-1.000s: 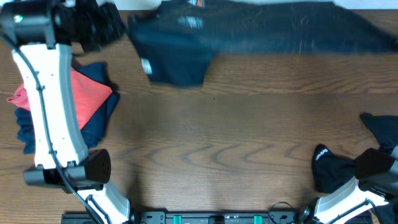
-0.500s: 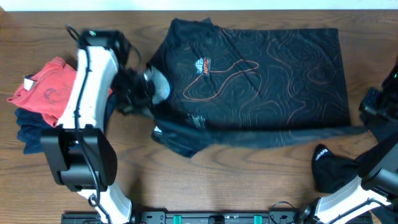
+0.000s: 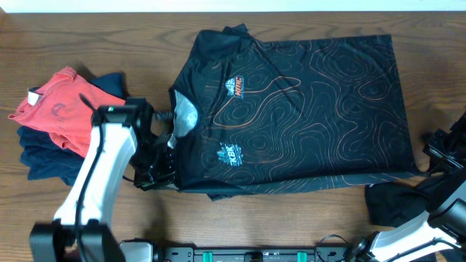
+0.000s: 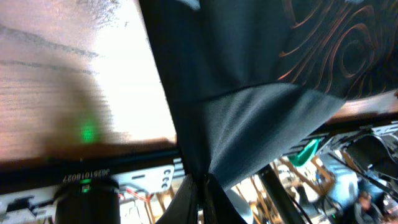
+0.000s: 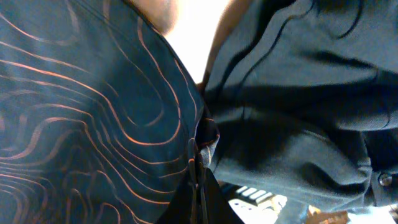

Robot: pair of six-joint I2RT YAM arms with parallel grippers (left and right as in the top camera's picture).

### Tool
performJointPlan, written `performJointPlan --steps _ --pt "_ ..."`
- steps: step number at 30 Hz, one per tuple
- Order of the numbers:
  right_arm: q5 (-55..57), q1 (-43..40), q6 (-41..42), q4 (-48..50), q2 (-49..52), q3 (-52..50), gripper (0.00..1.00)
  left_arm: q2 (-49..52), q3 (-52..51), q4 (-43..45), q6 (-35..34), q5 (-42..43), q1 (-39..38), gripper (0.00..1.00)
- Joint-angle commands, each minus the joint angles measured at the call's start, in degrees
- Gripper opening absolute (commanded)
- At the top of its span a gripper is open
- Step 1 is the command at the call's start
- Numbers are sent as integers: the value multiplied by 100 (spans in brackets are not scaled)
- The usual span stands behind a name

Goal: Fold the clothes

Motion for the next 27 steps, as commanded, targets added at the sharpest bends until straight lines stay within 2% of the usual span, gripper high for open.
performJointPlan --steps 1,9,13,18,23,27 --pt "-286 -11 44 190 -225 -13 1 -402 -28 415 -125 -68 37 6" --pt "-813 332 39 1451 -223 -273 1 -258 -28 2632 -876 -68 35 6" --pt "-813 584 39 2142 -223 -468 1 190 -28 3272 -1154 -66 35 6" --pt "-809 813 39 2964 -223 -645 1 822 -28 4157 -1152 -68 35 6" --pt "-811 837 87 3477 -223 -743 1 1226 -28 4896 -1152 -70 37 6" --pt "-811 837 87 3707 -223 -750 1 1353 -28 5200 -1204 -417 37 6"
